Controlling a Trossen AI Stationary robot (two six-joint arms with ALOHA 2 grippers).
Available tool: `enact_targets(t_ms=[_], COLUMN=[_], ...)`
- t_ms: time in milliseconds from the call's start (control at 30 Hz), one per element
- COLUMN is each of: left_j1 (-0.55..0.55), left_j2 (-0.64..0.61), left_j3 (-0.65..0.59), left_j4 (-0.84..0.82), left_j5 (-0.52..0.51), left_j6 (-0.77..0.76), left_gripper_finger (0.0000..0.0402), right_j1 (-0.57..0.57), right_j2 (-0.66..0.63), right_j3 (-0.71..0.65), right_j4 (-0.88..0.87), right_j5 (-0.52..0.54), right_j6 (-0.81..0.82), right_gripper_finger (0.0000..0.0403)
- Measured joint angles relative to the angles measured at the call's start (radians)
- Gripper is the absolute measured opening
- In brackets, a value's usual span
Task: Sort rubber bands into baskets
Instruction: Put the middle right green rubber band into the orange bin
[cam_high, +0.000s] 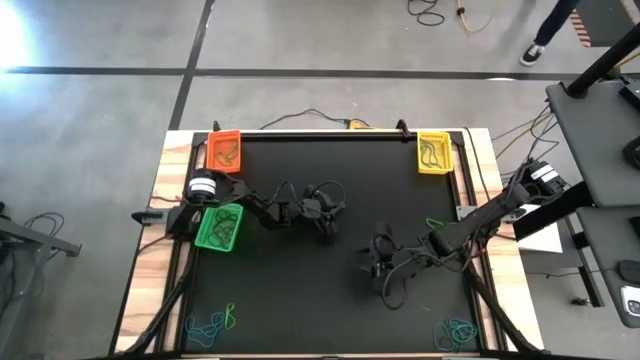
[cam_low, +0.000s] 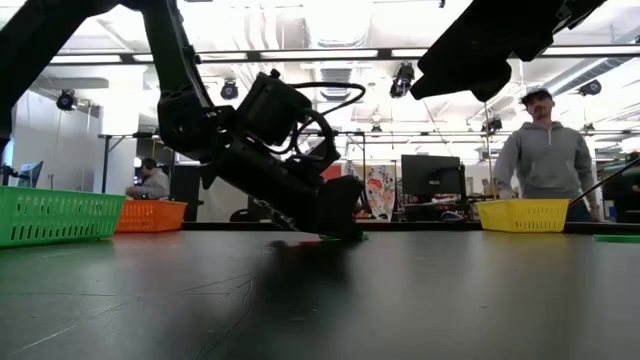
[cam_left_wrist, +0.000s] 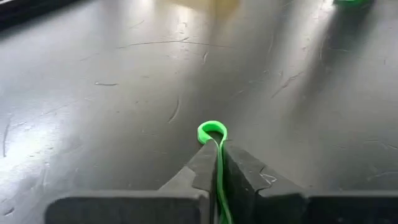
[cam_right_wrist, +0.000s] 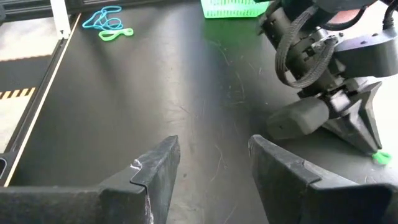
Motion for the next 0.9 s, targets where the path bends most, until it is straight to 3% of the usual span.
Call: enact_targets(t_ms=[200, 400, 567, 900], left_j1=[0.007, 0.047, 0.112, 0.366], left_j2=[-0.093, -0.325, -0.549, -0.944], left_j3=[-0.012, -0.019, -0.067, -0.123], left_j4=[-0.080, -0.260, -0.487, -1.010], left_j5=[-0.001, -0.029, -0.044, -0.223], left_j6=[0.037, 0.102, 0.107, 0.028], left_gripper_finger=[0.0003, 0.0001, 0.0000, 0.0000], right_j1=[0.000, 0.011, 0.033, 0.104], right_j2=[-0.001, -0.002, -0.002, -0.002], right_j3=[0.000, 0.001, 0.002, -0.001], right_j4=[-0.011, -0.022, -0.061, -0.081], right_j5=[-0.006, -0.010, -0.010, -0.007], right_j6=[0.003, 0.016, 0.079, 0.143], right_gripper_finger=[0.0187, 0.0187, 0.0187, 0.0187])
